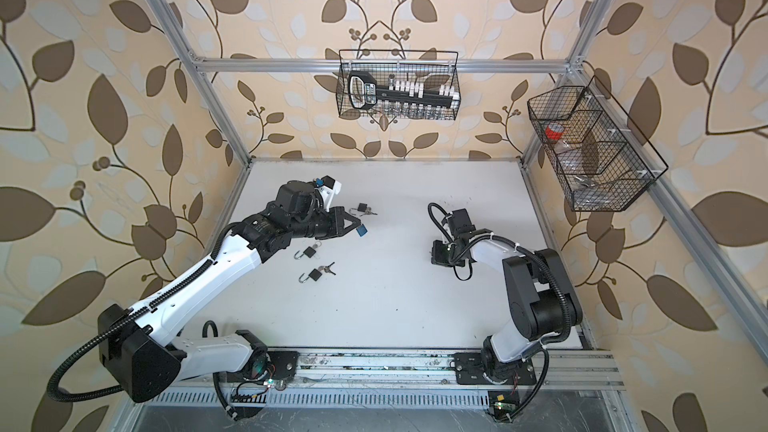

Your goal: Lock with the key

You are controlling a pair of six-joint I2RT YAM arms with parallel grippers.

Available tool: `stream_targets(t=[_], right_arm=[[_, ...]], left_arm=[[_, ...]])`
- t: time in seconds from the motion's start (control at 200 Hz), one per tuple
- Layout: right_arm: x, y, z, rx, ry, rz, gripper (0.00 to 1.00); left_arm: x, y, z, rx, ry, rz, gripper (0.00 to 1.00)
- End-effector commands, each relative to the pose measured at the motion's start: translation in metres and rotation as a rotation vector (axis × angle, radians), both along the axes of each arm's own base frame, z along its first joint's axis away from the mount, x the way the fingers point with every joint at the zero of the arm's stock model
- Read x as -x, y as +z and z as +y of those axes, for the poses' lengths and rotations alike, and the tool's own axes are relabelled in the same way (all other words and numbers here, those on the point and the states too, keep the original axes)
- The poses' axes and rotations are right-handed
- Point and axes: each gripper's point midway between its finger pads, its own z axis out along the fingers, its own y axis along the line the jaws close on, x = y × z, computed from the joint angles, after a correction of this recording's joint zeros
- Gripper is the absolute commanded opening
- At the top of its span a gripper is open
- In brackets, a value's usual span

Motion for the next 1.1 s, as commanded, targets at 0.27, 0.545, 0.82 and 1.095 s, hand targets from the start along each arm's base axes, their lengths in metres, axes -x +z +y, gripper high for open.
stream_targets(t=[0.27, 0.545, 0.82, 1.095], right_arm=[[0.000, 0.014, -0.011, 0.084, -0.007, -0.061, 0.28], [-0.015, 0.095, -0.004, 0.118, 0.009, -0.425, 0.33], [-0.003, 0.172, 0.025, 0.012, 0.120, -0.800, 0.42], [-0.004, 0.216, 0.022, -0.034, 0.084, -1.072, 0.58]], left_arm=[[0.000, 0.002, -0.002, 0.030, -0.005, -0.008, 0.00], [-0.001, 0.000, -0.011, 0.064, -0.031, 0.010, 0.00], [0.004, 0.002, -0.032, 0.178, -0.129, 0.005, 0.00], [0.018, 0.009, -0.057, 0.220, -0.239, -0.022, 0.00]])
